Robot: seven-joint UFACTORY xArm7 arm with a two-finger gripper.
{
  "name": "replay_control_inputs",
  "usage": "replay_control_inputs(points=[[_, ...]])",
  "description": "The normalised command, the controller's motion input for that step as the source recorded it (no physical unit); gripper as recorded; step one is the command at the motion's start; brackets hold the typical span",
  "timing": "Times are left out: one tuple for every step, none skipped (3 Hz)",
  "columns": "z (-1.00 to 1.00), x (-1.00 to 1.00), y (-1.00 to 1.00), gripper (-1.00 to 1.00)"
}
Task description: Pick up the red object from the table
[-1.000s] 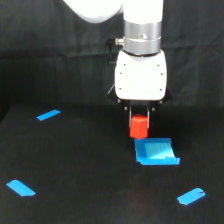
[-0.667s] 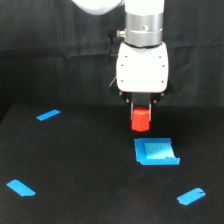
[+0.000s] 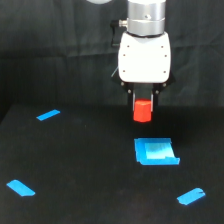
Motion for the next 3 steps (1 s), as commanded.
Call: replay_control_inputs(points=[[0.18,0.03,0.0,-0.99],[0.16,0.03,0.0,-0.99],[0.16,0.03,0.0,-0.99]])
